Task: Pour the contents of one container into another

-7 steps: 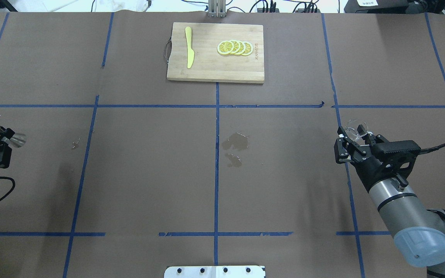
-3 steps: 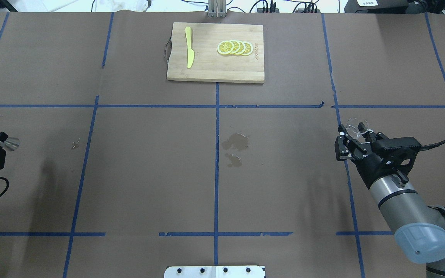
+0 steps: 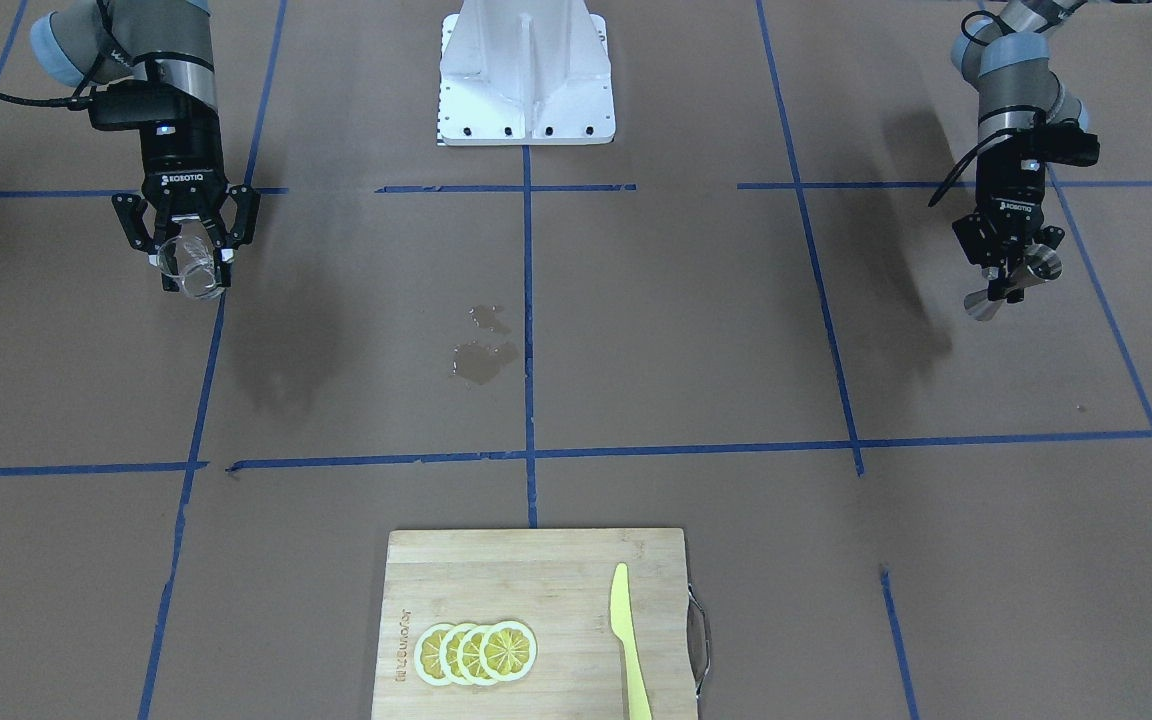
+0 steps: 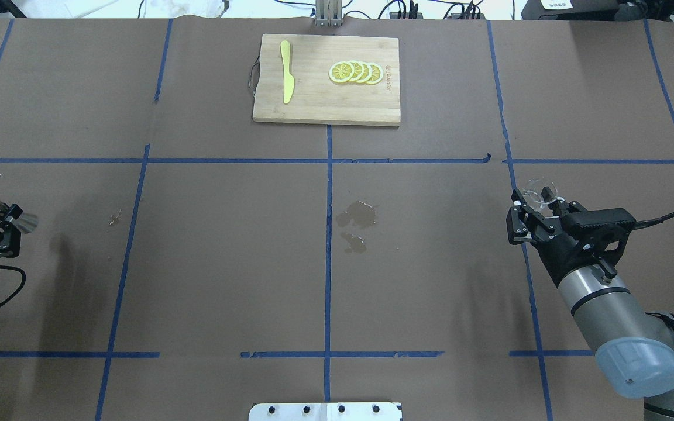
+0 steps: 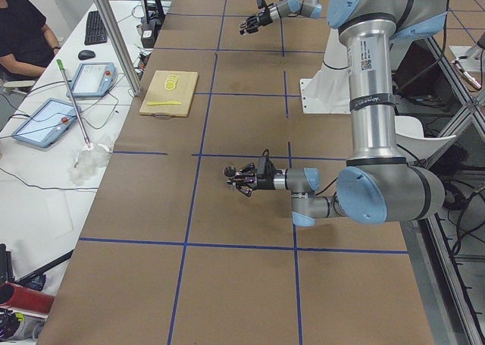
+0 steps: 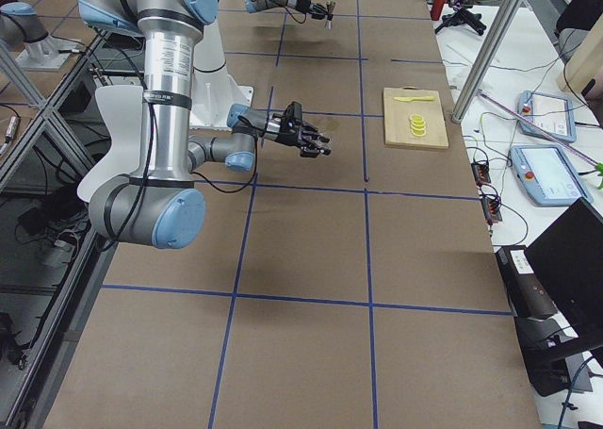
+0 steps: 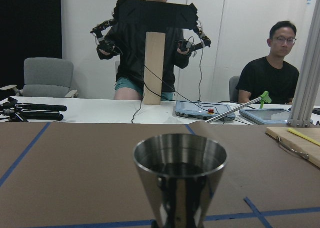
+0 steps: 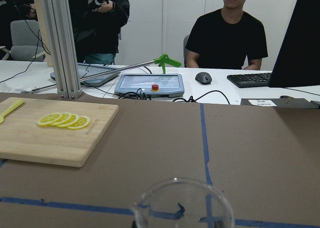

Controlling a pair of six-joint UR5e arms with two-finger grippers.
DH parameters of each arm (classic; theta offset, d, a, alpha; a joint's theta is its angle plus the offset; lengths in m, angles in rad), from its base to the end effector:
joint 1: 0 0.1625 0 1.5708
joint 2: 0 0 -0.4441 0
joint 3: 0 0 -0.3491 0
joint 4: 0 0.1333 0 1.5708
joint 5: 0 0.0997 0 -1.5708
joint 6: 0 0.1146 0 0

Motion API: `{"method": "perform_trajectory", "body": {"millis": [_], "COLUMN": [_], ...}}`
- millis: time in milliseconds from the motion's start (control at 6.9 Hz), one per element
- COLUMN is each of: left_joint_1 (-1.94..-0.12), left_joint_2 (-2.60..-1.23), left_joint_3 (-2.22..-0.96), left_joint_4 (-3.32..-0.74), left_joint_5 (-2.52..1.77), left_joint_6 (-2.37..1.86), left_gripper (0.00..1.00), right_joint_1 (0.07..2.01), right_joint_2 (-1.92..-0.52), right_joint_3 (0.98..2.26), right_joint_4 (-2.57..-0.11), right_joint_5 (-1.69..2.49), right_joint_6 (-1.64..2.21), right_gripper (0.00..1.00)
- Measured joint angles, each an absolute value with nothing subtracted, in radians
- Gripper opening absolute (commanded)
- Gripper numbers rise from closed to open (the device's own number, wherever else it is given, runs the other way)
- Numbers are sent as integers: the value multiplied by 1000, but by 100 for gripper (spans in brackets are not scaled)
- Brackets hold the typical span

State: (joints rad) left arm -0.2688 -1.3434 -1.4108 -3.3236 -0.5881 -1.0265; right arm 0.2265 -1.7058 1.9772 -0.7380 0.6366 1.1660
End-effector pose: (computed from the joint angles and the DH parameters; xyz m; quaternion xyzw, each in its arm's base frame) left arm 0.2340 -0.3016 0.6424 0.5562 0.3662 -0.2009 0.7185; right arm -0.3218 -0.3055 0.4506 0.5098 -0.3261 0.1675 0.7782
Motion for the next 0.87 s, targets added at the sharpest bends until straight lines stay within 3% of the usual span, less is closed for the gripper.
{"method": "perform_trajectory", "body": {"millis": [869], "left_joint_1": [-259], "left_joint_2": [-1436], "left_joint_3": [-1394], "left_joint_4": [-3222], "left_joint_5": [-577], "left_joint_6": [-1038], "left_gripper": [0], "right_joint_1": [226], "right_joint_2": [-1703], "right_joint_3": [1974], "right_joint_4": [-738], "right_joint_5": [637], "right_joint_6": [1167], "right_gripper": [0]}}
